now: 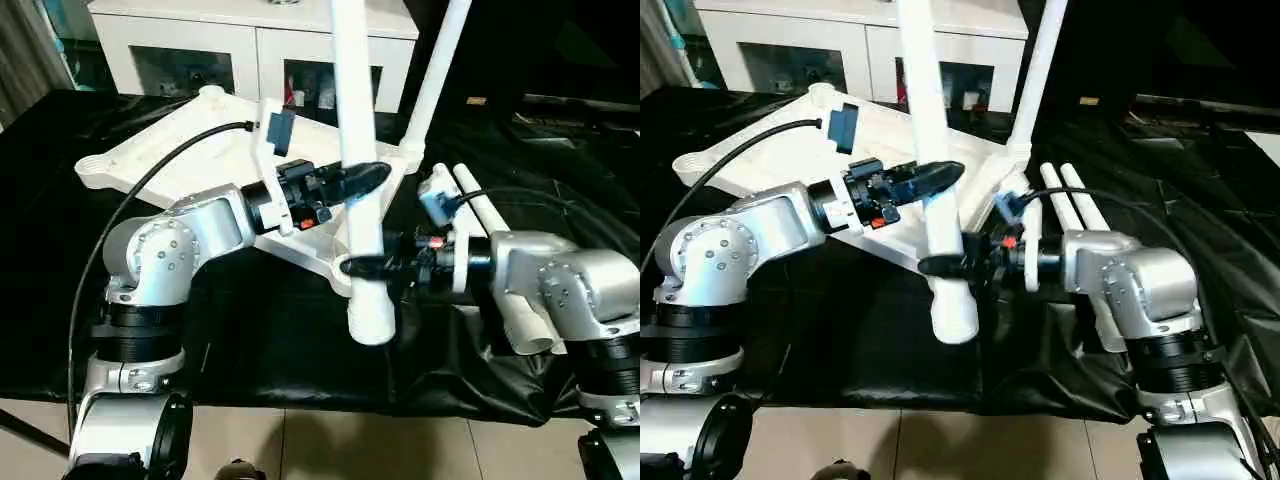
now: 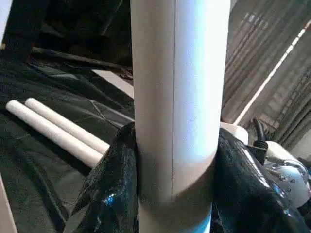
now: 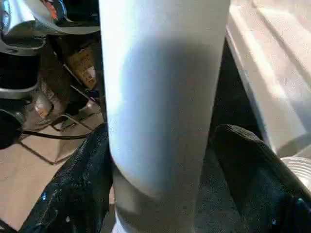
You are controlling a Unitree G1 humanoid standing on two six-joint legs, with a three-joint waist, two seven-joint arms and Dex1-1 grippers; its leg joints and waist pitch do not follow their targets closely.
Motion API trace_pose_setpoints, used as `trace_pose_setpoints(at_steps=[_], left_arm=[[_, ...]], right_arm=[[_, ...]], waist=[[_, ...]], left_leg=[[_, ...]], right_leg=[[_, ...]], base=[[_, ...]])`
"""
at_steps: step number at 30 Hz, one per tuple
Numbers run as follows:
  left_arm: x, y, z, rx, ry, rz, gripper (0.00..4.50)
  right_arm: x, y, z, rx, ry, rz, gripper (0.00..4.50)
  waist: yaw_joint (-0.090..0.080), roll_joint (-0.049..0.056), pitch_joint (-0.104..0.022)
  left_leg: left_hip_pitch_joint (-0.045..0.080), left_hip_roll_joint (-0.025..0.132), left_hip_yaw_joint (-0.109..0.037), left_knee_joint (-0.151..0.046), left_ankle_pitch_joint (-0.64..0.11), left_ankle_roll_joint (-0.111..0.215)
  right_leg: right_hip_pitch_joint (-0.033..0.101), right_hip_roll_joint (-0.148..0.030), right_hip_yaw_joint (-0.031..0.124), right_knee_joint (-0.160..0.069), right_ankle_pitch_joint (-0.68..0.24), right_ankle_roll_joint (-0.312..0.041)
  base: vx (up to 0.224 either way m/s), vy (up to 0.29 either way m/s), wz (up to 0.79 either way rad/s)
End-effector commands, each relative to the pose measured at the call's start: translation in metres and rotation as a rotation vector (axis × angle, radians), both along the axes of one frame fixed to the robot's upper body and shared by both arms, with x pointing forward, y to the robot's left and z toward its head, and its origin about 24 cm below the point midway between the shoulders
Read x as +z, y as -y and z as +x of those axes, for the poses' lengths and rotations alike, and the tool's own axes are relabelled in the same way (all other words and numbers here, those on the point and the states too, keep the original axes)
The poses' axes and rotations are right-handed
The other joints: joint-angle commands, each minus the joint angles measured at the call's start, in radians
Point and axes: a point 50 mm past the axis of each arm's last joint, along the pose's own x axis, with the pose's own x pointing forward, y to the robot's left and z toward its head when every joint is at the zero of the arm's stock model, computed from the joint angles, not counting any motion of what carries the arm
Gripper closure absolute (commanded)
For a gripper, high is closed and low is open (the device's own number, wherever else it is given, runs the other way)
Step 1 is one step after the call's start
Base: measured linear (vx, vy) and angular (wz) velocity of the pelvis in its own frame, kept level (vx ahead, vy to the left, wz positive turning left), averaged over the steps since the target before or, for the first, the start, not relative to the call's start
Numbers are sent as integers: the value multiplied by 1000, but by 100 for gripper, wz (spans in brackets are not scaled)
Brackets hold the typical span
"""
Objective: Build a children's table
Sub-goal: Pick table leg
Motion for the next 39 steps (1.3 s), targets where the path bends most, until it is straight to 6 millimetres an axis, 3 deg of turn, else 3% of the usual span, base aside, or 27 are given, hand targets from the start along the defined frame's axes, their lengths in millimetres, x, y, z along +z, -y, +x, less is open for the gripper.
trace_pose_setpoints(at_steps=[1, 8, 9, 20, 29, 32, 39], left_arm=[[12, 7, -5, -49, 70, 8, 271], [11, 8, -7, -63, 70, 12, 271], [11, 8, -7, -62, 70, 12, 271], [9, 6, -8, -80, 72, 30, 271], [8, 6, -6, -60, 86, 55, 271], [5, 5, 1, -3, 51, 59, 201], [19, -9, 16, 148, 96, -262, 148]], right_arm=[[-1, -1, -3, 28, -15, -6, 123], [-3, -2, -5, 48, -33, -5, 123], [-4, -3, -6, 50, -35, -5, 150], [-7, -2, -8, 52, -44, -7, 243], [-7, -2, -10, 55, -45, -2, 262], [-6, -1, -8, 37, -34, 3, 263], [-1, 0, 5, -137, 33, 104, 264]], waist=[[4, -7, -80], [8, -10, -80], [9, -10, -80], [15, -3, -82], [15, -2, -83], [15, -2, -83], [14, -3, -84]], left_leg=[[13, 30, -5, -59, -78, 11], [13, 31, -4, -59, -78, 9], [13, 31, -4, -59, -79, 9], [14, 30, -6, -59, -85, -3], [14, 30, -6, -58, -84, -5], [13, 30, -6, -58, -84, -5], [9, 28, -7, -57, -92, -5]], right_leg=[[62, -64, 46, -62, -71, -204], [61, -63, 47, -62, -76, -199], [61, -63, 47, -63, -78, -198], [60, -62, 46, -61, -64, -196], [62, -62, 46, -59, -44, -202], [63, -62, 46, -59, -41, -203], [64, -65, 44, -65, -52, -208]], base=[[0, 0, 0], [0, 0, 0], [0, 0, 0], [0, 0, 0], [0, 0, 0], [0, 0, 0], [0, 0, 0]])
